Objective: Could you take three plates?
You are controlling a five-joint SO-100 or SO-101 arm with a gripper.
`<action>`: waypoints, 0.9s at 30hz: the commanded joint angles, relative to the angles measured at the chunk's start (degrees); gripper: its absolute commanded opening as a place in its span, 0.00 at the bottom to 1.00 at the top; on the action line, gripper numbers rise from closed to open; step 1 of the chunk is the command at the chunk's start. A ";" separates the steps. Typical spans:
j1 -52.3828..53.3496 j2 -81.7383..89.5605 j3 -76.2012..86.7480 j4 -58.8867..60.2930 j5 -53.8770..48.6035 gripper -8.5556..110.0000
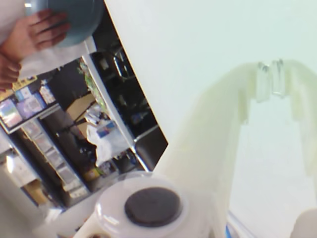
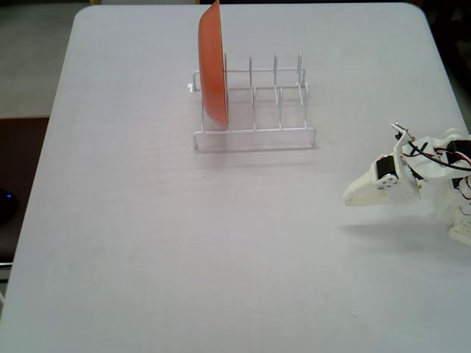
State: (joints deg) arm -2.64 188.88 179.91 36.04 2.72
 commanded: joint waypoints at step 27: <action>0.18 0.62 -0.18 0.18 -0.18 0.07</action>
State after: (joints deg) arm -2.64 188.88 179.91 36.12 2.37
